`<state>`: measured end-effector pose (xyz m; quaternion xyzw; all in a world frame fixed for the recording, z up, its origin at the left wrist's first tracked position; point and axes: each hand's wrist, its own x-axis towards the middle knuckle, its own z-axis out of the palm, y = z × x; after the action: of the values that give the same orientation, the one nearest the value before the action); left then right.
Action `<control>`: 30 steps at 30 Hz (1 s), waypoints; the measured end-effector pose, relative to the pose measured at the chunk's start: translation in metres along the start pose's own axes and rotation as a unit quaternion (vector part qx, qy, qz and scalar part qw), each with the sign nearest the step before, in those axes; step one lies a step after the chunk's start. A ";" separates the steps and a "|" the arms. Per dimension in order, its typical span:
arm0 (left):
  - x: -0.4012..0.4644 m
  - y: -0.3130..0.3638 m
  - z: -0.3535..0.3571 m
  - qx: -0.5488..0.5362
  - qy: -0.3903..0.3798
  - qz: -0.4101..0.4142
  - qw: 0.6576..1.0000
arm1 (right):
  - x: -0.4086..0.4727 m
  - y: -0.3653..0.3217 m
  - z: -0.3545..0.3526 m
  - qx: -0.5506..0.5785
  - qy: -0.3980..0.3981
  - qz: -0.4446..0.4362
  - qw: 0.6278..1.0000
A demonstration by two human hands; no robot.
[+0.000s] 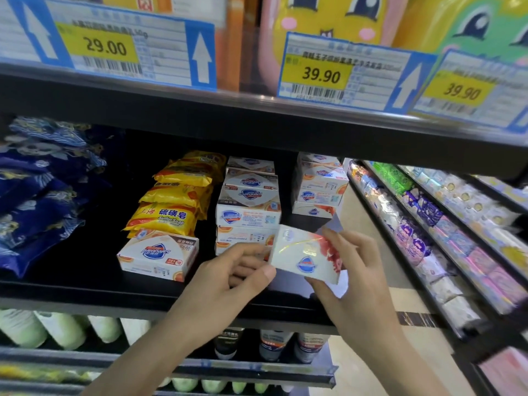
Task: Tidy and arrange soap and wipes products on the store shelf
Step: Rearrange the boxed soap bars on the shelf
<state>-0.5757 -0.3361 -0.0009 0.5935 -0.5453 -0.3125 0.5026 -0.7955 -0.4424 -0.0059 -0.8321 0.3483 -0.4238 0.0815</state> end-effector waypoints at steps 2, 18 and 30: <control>0.000 0.000 0.001 -0.026 -0.001 -0.006 1.000 | -0.004 -0.006 0.003 0.001 -0.007 -0.020 1.000; 0.005 -0.001 -0.005 -0.091 0.048 -0.001 0.995 | -0.019 -0.020 0.001 0.040 -0.036 -0.011 0.999; 0.009 0.015 -0.007 -0.121 -0.012 -0.047 0.991 | -0.015 -0.023 0.009 0.051 -0.008 -0.016 0.999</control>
<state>-0.5728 -0.3414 0.0166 0.5493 -0.4808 -0.4073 0.5488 -0.7826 -0.4170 -0.0109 -0.8356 0.3120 -0.4361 0.1197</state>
